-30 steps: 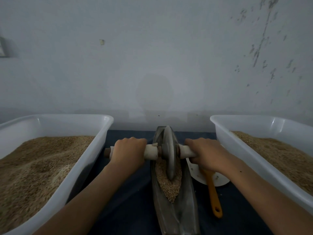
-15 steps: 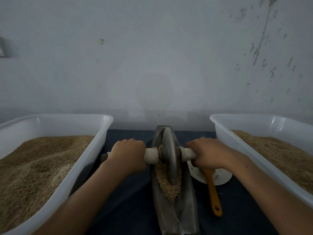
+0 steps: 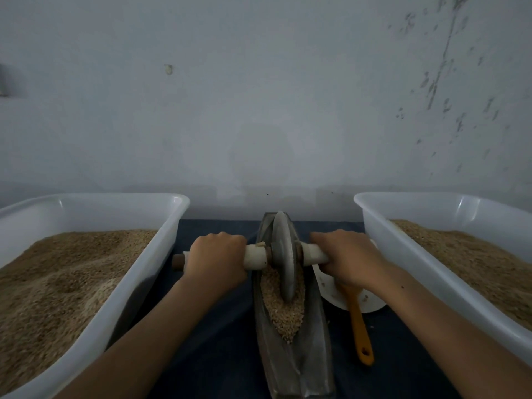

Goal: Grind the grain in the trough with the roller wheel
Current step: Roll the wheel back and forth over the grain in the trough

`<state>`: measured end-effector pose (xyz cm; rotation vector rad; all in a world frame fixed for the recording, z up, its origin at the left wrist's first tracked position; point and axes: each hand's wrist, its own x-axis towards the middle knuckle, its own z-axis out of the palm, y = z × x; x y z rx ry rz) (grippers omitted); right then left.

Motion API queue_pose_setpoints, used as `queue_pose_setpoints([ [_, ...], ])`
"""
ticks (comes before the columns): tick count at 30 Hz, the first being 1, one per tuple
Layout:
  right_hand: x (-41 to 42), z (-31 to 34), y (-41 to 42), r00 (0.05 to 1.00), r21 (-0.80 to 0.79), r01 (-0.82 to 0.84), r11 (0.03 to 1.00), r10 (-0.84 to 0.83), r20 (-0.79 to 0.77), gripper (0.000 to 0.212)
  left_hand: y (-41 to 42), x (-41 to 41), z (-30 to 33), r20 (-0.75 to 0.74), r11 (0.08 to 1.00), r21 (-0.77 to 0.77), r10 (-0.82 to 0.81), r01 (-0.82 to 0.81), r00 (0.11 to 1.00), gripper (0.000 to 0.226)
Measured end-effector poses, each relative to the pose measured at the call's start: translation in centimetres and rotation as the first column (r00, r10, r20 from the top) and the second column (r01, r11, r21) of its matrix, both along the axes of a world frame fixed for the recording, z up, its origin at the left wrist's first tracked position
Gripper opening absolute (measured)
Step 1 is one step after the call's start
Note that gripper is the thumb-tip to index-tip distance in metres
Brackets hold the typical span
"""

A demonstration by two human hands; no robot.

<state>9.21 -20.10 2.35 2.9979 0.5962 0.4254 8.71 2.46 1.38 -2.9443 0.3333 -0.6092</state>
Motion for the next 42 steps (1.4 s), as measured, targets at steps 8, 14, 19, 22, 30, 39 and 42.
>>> queue_pose_setpoints([
  [8, -0.6, 1.4, -0.1, 0.981, -0.029, -0.05, 0.998, 0.044, -0.187, 0.023, 0.1, -0.2, 0.8, -0.218, 1.0, 0.013, 0.029, -0.026, 0.976, 0.027],
  [14, -0.4, 0.0, 0.1, 0.999, 0.036, -0.019, 0.999, 0.018, 0.039, 0.014, -0.2, 0.0, 0.1, -0.003, 0.999, -0.02, 0.031, -0.031, 1.0, 0.017],
  [19, 0.1, -0.4, -0.1, 0.997, 0.032, -0.025, 0.999, 0.023, 0.075, 0.015, -0.2, 0.0, -0.1, 0.031, 0.999, -0.025, 0.031, -0.03, 0.999, 0.021],
  [22, 0.1, 0.3, -0.3, 0.998, 0.0, -0.033, 0.999, 0.033, -0.057, 0.019, -0.2, -0.1, 0.3, -0.069, 0.999, 0.008, 0.031, -0.031, 0.997, 0.022],
  [30, -0.1, 0.9, -0.4, 0.983, -0.016, -0.048, 0.999, 0.044, -0.18, 0.018, 0.1, -0.1, 1.0, -0.232, 1.0, 0.023, 0.001, 0.005, 0.973, 0.028],
  [39, 0.6, -0.9, -0.6, 0.995, 0.016, -0.043, 0.999, 0.041, 0.089, 0.02, 0.1, 0.2, 0.0, 0.029, 1.0, -0.01, -0.009, 0.009, 1.0, 0.017],
  [42, 0.5, -0.4, -0.7, 0.999, 0.007, -0.033, 0.999, 0.033, -0.006, 0.017, 0.1, 0.1, 0.1, -0.006, 1.0, 0.003, -0.003, 0.003, 1.0, 0.02],
])
